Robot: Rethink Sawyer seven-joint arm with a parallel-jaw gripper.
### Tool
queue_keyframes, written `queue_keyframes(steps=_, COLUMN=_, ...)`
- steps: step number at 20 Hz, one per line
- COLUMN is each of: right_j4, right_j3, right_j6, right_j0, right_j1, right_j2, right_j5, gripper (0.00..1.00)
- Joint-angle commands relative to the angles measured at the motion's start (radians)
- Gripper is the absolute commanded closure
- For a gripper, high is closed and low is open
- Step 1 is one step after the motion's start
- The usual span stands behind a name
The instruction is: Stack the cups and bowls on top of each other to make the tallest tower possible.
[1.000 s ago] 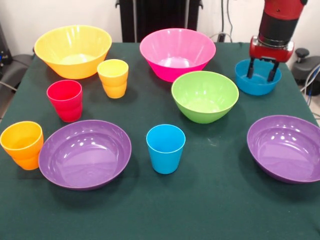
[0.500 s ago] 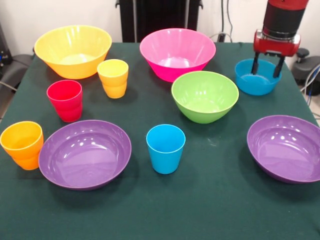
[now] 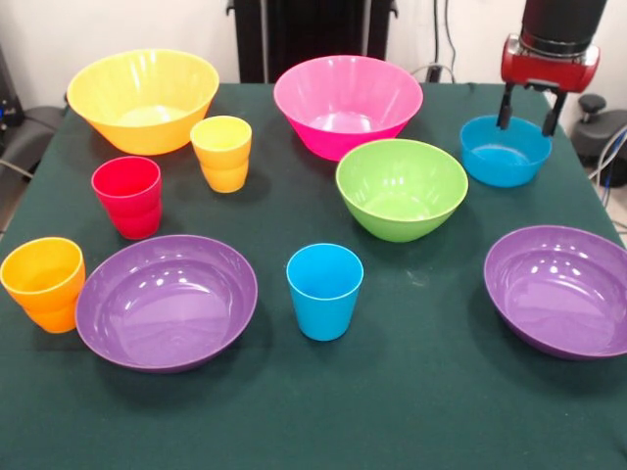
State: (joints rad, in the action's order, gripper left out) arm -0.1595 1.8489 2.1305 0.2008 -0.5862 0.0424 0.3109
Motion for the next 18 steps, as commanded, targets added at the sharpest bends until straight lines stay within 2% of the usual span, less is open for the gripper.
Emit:
queue_keyframes(steps=1, right_j4=-0.044, right_j3=-0.071, right_j6=0.130, right_j0=-0.006, right_j1=0.001, right_j2=-0.070, right_j5=0.111, gripper=0.00)
queue_keyframes(steps=13, right_j4=-0.101, right_j3=-0.131, right_j6=0.215, right_j0=0.110, right_j1=0.154, right_j2=-0.034, right_j5=-0.059, gripper=0.00)
queue_keyframes(steps=18, right_j4=-0.112, right_j3=-0.130, right_j6=0.200, right_j0=0.117, right_j1=0.187, right_j2=-0.020, right_j5=-0.091, gripper=0.00)
